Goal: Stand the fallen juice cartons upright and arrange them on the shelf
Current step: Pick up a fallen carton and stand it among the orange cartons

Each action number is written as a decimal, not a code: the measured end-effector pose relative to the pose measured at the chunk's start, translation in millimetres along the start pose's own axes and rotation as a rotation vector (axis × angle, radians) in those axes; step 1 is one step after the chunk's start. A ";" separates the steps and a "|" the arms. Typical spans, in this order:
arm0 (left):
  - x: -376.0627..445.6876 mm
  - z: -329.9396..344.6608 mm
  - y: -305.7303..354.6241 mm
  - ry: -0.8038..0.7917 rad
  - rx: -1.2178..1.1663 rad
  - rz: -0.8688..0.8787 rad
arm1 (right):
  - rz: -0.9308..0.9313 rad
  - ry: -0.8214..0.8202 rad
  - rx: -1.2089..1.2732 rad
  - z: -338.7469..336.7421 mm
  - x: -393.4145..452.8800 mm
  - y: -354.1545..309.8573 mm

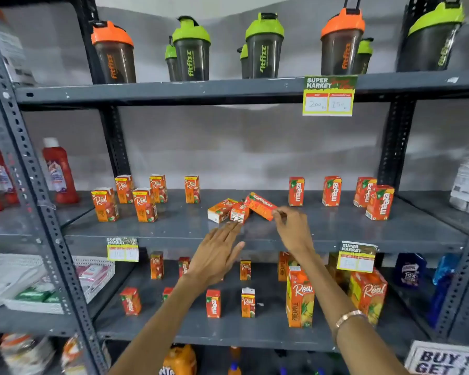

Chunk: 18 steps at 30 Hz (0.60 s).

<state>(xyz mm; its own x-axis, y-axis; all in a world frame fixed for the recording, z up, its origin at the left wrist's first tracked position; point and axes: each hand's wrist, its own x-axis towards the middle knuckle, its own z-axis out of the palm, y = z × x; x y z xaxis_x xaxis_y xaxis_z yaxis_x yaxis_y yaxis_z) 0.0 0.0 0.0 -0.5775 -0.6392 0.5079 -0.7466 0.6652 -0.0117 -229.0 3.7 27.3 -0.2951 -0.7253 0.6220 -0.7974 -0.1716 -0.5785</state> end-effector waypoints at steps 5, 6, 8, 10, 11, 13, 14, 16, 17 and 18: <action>0.8 14.6 -17.6 -0.088 -0.015 -0.082 | 0.115 0.036 0.030 13.6 31.5 10.9; -0.1 17.6 -18.9 -0.091 -0.019 -0.084 | 0.138 0.009 0.022 14.7 34.1 8.8; -0.4 22.8 -21.7 -0.076 -0.055 -0.091 | 0.187 -0.068 0.082 19.9 46.0 8.7; -0.5 26.7 -24.4 -0.051 -0.108 -0.111 | 0.261 -0.173 0.165 25.9 62.1 12.6; -0.4 28.1 -25.7 -0.042 -0.132 -0.121 | 0.277 -0.235 0.183 29.6 70.2 15.6; 0.4 31.0 -27.7 -0.031 -0.161 -0.131 | 0.309 -0.371 0.157 33.2 79.3 17.7; 1.3 32.5 -28.8 -0.023 -0.161 -0.128 | 0.307 -0.413 0.146 33.5 81.6 18.2; 2.4 35.4 -30.1 -0.014 -0.157 -0.129 | 0.280 -0.459 0.174 34.4 85.6 20.8; 2.6 37.1 -30.4 -0.009 -0.155 -0.131 | 0.264 -0.472 0.196 33.7 87.0 22.3; 2.9 39.0 -30.6 -0.007 -0.153 -0.133 | 0.252 -0.490 0.210 31.1 88.1 22.9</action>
<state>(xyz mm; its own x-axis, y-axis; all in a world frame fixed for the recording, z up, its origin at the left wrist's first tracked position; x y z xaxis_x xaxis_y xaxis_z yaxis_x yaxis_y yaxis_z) 8.3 -37.3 -31.8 -0.4794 -0.7277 0.4905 -0.7580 0.6250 0.1864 -256.9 -84.9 52.4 -0.1444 -0.9758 0.1640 -0.5983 -0.0458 -0.7999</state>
